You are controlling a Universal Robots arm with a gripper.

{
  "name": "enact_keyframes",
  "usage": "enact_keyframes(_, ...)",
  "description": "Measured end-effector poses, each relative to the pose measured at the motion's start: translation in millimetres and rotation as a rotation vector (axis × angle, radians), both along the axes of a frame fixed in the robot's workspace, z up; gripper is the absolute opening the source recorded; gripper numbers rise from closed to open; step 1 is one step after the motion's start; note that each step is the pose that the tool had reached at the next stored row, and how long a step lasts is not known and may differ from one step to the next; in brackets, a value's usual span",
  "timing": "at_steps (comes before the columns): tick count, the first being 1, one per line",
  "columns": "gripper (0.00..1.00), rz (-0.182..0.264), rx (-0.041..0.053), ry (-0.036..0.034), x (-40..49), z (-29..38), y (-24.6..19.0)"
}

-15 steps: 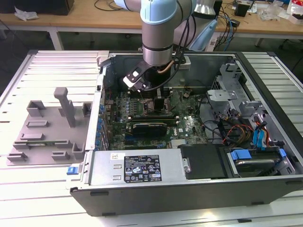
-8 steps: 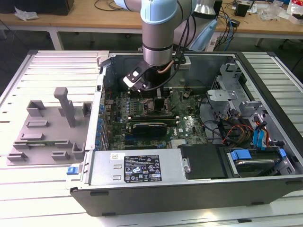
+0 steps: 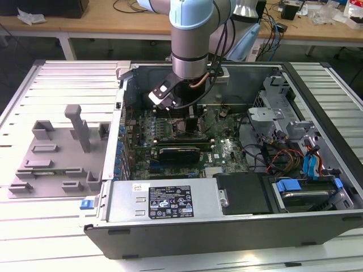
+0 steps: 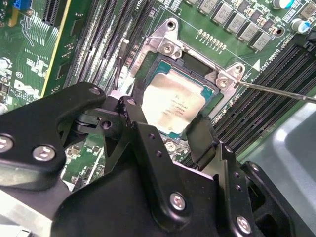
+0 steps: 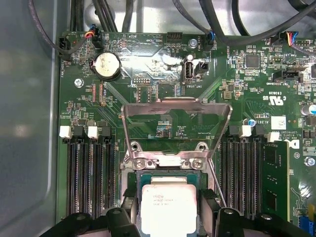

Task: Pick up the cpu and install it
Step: 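Place the cpu into insertion slot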

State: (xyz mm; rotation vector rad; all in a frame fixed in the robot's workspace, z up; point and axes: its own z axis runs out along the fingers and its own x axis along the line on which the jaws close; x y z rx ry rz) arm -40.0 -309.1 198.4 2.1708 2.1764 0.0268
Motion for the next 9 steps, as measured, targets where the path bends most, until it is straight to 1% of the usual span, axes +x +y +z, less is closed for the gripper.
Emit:
enact_keyframes(2,0.62,0.000,-0.0003,0.0001,0.0,1.5,0.0)
enact_keyframes(4,0.62,0.000,0.0000,0.0000,0.0,8.2,0.0)
enact_keyframes(5,0.62,0.000,0.0000,0.0001,0.0,9.8,0.0)
enact_keyframes(9,0.62,0.000,0.0000,0.0000,0.0,10.8,0.0)
